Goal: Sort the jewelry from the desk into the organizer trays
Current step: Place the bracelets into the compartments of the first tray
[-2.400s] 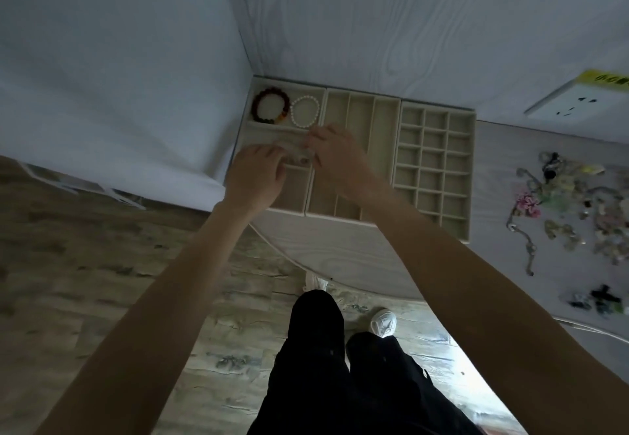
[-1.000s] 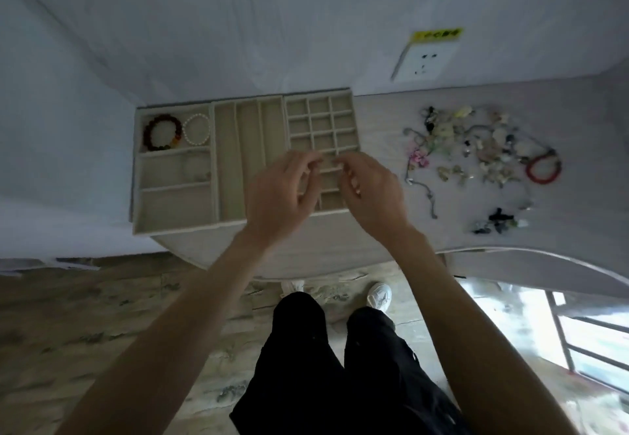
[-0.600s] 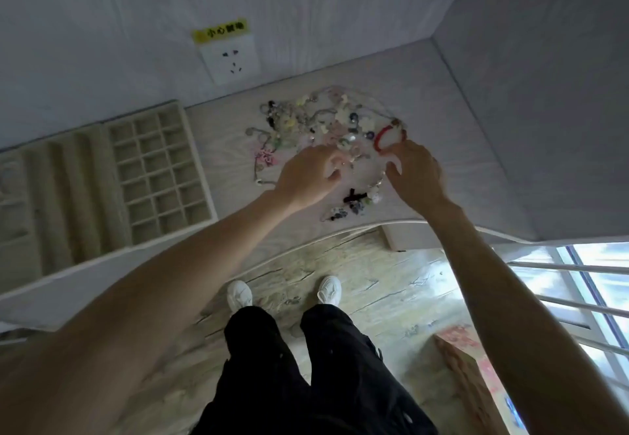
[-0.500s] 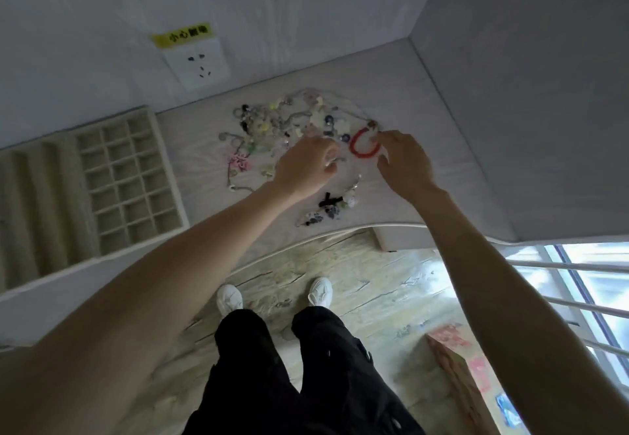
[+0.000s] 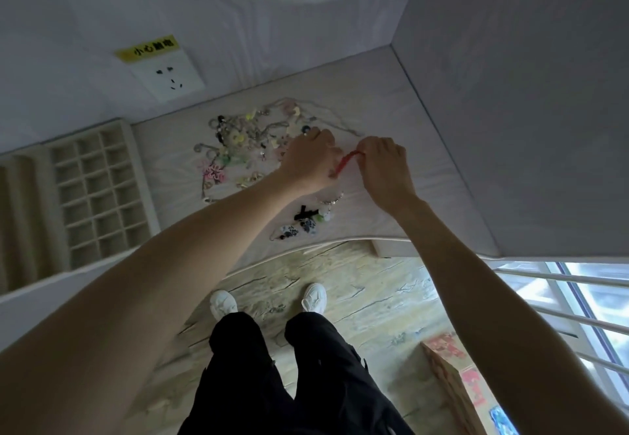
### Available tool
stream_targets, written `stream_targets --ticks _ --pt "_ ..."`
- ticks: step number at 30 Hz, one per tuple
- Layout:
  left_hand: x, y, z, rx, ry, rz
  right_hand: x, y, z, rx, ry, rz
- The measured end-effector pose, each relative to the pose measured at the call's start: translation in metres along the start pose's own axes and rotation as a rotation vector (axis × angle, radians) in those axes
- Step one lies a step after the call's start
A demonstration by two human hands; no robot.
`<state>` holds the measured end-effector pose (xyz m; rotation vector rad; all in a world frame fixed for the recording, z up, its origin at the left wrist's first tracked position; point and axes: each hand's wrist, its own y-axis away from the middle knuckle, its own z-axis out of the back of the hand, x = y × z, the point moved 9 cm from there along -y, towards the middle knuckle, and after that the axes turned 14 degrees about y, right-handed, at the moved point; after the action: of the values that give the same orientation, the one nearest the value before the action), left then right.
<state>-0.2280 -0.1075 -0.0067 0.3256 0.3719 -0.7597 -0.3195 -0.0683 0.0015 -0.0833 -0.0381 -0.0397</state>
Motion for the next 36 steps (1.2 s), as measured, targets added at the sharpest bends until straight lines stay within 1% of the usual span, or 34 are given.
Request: stream_targets --ticks 2,4,6,7,8,10,12,13,15,17,19,20,23,26,29,31,33,35,36 --pt "0.004 0.013 0.016 -0.146 0.270 0.001 0.006 -0.002 0.025 -0.070 -0.202 -0.080" --pt "0.016 0.031 0.031 -0.262 0.659 0.039 0.017 -0.003 0.047 -0.081 -0.384 -0.141" --pt "0.029 0.058 0.038 -0.255 1.145 0.170 0.040 -0.005 0.068 -0.120 -0.529 -0.127" --pt "0.033 0.071 0.039 -0.239 1.349 0.217 0.054 -0.006 0.075 -0.126 -0.589 -0.117" --pt "0.036 0.082 0.040 -0.229 1.472 0.253 0.067 -0.006 0.082 -0.128 -0.640 -0.113" --pt "0.050 0.106 0.041 -0.239 1.582 0.317 0.098 -0.006 0.088 -0.129 -0.705 -0.101" --pt "0.075 0.136 0.046 -0.312 1.721 0.384 0.136 -0.006 0.088 -0.112 -0.763 -0.070" --pt "0.090 0.153 0.050 -0.384 1.794 0.422 0.155 -0.005 0.084 -0.097 -0.803 -0.063" --pt "0.131 0.200 0.061 -0.591 1.873 0.506 0.205 -0.006 0.071 -0.022 -0.920 -0.074" --pt "0.159 0.241 0.067 -0.755 1.925 0.554 0.241 -0.003 0.050 0.131 -1.104 -0.157" --pt "0.186 0.287 0.073 -0.863 1.909 0.565 0.292 0.004 0.028 0.321 -1.264 -0.204" --pt "0.197 0.305 0.074 -0.887 1.868 0.576 0.311 0.007 0.020 0.382 -1.281 -0.206" --pt "0.233 0.365 0.086 -0.965 1.659 0.641 0.376 0.015 0.007 0.511 -1.225 -0.124" --pt "0.272 0.425 0.101 -1.115 1.469 0.741 0.442 0.017 -0.002 0.636 -1.215 -0.042" --pt "0.320 0.481 0.117 -1.213 1.249 0.807 0.517 0.014 -0.005 0.690 -1.122 0.098" --pt "0.346 0.506 0.124 -1.202 1.096 0.850 0.558 0.008 -0.008 0.719 -1.077 0.151" --pt "0.367 0.521 0.136 -1.142 0.865 0.902 0.596 0.001 -0.007 0.715 -1.071 0.218" --pt "0.385 0.529 0.146 -1.063 0.619 0.950 0.625 -0.006 -0.010 0.662 -0.951 0.299" --pt "0.394 0.530 0.147 -1.021 0.542 0.968 0.638 -0.008 -0.017 0.666 -0.884 0.330"
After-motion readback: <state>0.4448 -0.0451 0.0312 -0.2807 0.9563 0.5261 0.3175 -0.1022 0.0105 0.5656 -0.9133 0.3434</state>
